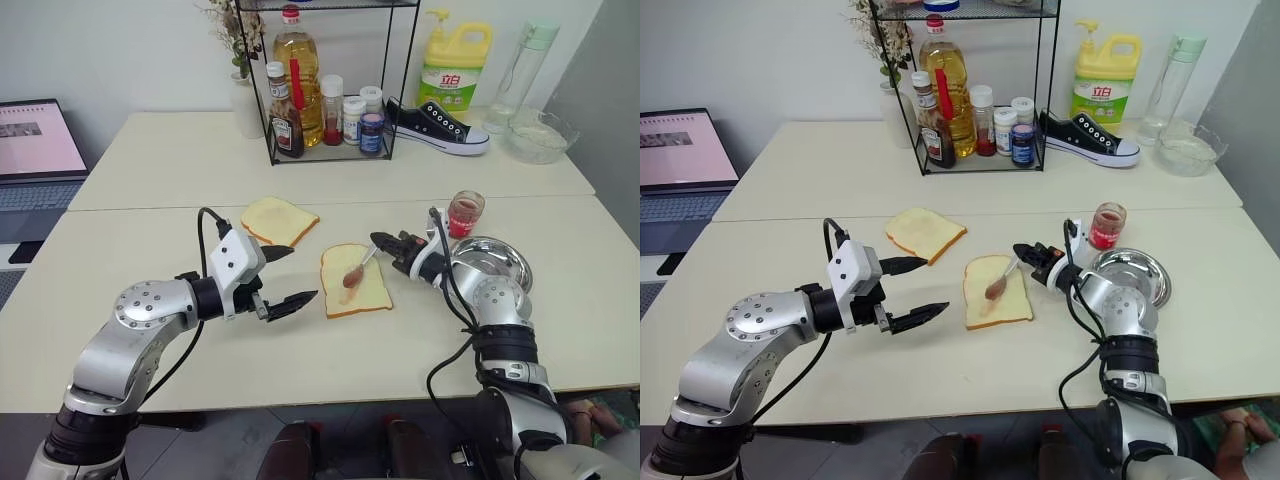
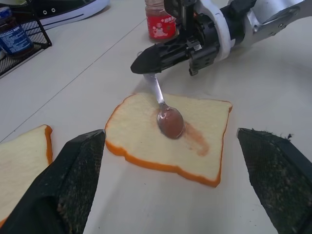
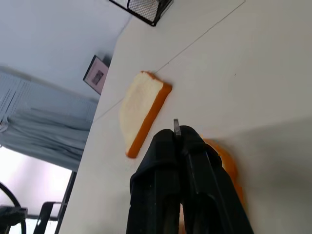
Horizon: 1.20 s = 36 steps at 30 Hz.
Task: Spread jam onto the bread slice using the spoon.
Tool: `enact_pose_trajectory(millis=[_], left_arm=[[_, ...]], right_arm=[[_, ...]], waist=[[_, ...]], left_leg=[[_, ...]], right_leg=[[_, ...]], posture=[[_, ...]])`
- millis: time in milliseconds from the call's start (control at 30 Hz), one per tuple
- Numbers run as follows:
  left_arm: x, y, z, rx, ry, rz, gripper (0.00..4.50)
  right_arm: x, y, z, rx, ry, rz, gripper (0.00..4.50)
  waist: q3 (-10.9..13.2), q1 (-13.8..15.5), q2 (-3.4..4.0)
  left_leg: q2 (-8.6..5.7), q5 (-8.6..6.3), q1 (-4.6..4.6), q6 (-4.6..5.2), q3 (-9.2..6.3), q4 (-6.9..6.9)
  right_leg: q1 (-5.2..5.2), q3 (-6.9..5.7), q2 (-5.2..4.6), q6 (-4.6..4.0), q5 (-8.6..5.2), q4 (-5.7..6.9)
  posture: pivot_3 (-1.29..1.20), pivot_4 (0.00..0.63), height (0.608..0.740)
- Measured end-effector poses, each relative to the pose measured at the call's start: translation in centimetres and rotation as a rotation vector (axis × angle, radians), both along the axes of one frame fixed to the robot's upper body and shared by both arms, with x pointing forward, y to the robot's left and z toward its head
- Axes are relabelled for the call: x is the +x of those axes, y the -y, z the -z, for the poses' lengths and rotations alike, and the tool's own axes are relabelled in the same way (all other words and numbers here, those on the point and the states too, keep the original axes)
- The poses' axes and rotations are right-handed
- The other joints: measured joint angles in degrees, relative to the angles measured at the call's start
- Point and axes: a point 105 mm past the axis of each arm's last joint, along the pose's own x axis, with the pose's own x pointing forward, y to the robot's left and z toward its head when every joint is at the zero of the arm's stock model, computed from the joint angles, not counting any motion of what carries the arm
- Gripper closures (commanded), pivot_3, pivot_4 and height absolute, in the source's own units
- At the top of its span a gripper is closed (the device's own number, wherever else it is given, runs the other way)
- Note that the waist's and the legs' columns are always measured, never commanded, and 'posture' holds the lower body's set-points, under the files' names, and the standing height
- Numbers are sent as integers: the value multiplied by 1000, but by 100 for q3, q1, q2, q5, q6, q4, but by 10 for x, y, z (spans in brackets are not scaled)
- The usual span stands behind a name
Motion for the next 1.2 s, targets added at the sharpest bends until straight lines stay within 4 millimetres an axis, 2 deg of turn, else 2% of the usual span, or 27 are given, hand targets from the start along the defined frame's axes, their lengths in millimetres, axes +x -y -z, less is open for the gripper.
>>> enact_pose_trajectory(millis=[200, 300, 433, 733, 1200], left_arm=[[1, 1, -2, 0, 6, 2, 0], [1, 1, -3, -2, 9, 4, 0], [2, 3, -6, -2, 19, 10, 0], [2, 3, -6, -1, 18, 17, 0], [1, 2, -3, 0, 9, 15, 0]], right_arm=[[9, 21, -1, 40, -15, 124, 4443], [10, 23, 1, 50, -29, 151, 4443], [6, 22, 0, 35, -15, 141, 4443], [-23, 11, 2, -15, 22, -14, 4443], [-38, -6, 6, -1, 1, -138, 4443]], waist=[[0, 0, 0], [0, -6, 0], [0, -3, 0], [0, -17, 0], [0, -15, 0]], left_leg=[[0, 0, 0, 0, 0, 0], [0, 0, 0, 0, 2, 0], [0, 0, 0, 0, 2, 0], [6, 0, 2, 0, 0, -3], [6, 0, 2, 0, 1, -3]], right_leg=[[0, 1, -1, 0, 0, 0], [-1, 1, 0, 0, 0, 1], [0, 1, 0, 0, 0, 0], [-1, 2, 4, 0, 0, -1], [-1, 1, 4, 0, 0, -1]], posture=[[0, 150, 740], [0, 150, 740], [0, 150, 740], [0, 150, 740], [0, 150, 740]])
